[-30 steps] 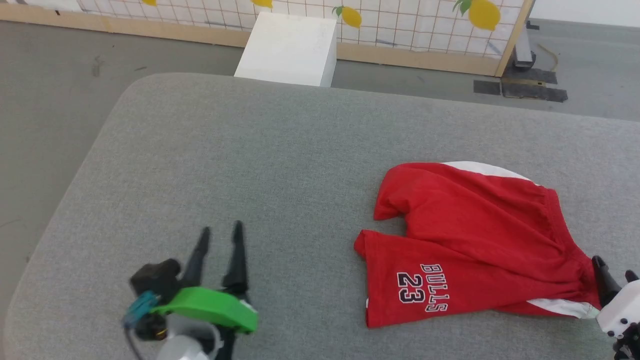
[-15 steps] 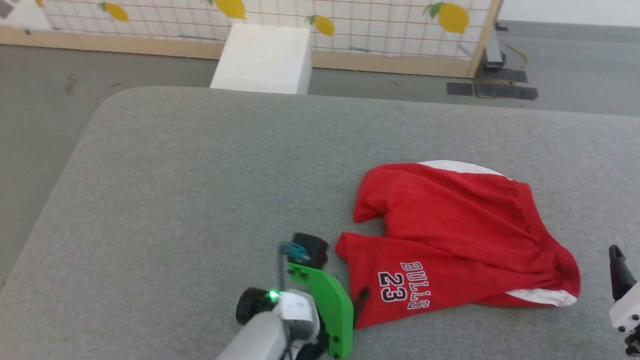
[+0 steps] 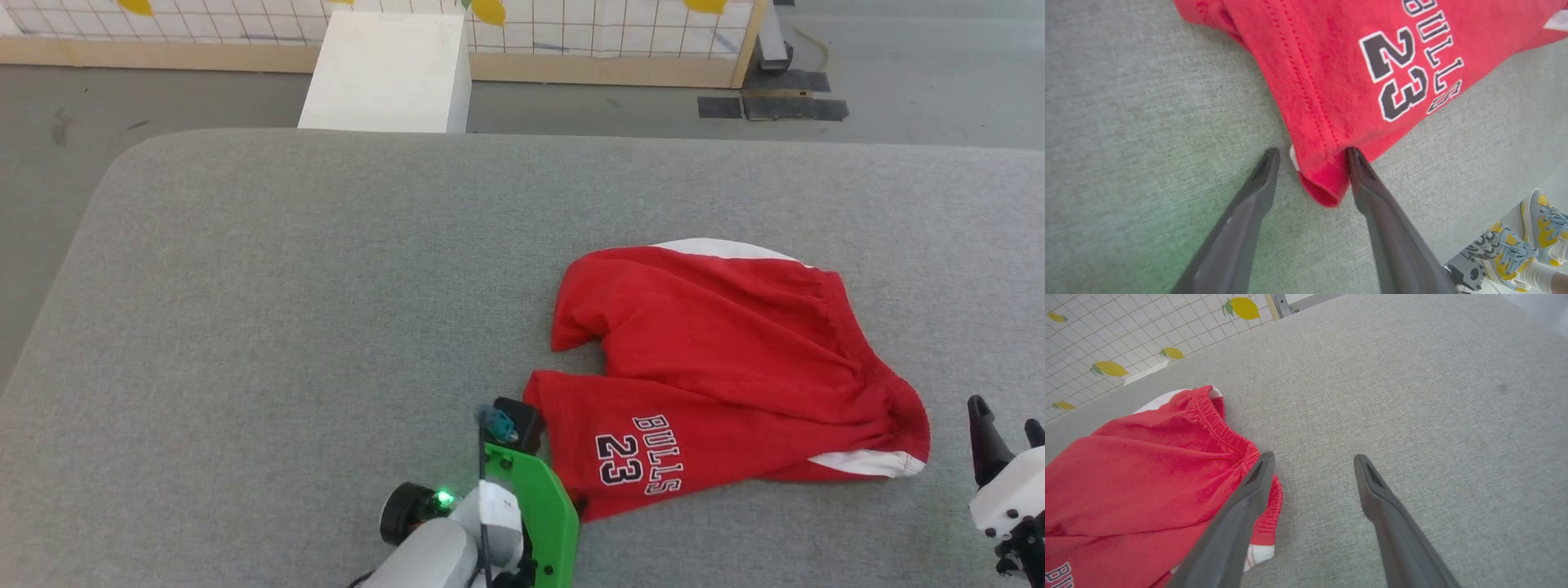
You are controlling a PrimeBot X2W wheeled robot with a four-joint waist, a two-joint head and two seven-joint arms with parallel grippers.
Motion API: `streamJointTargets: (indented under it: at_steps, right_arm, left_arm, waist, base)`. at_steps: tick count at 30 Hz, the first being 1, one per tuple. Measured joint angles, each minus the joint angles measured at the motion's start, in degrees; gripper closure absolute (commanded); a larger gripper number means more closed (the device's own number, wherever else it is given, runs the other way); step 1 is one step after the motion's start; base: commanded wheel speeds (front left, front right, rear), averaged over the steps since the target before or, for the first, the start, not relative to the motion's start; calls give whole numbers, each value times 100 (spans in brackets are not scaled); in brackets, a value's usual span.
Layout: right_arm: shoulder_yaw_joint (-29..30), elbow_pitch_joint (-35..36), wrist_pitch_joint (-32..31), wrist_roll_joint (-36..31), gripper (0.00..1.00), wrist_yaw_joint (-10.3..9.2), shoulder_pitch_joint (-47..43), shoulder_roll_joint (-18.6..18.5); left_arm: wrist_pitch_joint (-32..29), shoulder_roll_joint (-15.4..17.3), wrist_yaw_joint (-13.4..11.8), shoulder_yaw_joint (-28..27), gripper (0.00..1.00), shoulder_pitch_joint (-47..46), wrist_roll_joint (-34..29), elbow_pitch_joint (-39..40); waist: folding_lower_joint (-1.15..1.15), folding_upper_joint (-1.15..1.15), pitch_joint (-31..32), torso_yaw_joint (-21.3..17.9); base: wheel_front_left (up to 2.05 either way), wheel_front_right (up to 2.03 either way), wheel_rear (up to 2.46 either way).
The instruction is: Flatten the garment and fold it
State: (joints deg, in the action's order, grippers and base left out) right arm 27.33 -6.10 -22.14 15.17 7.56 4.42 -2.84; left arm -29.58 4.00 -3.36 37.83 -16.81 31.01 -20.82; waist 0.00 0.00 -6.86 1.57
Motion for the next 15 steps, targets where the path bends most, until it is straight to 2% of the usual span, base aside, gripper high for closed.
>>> streamJointTargets:
  at_steps: [6,9,15]
  right_arm:
    - [-75,-141,105,4,0,0,35,1]
    - [-113,-213,132,2,0,0,50,2]
    - [-142,-320,185,1,0,0,64,1]
  left_arm:
    - [389,-33,19,-361,100,3,383,8]
    - [698,32,-158,-818,100,2,550,240]
    - [1003,483,-660,-1630,100,193,748,855]
  waist:
    - [0,0,-16,131]
    - [0,0,8,199]
    - [0,0,87,360]
  base:
    - [0,0,0]
    - [0,0,0]
    - [0,0,0]
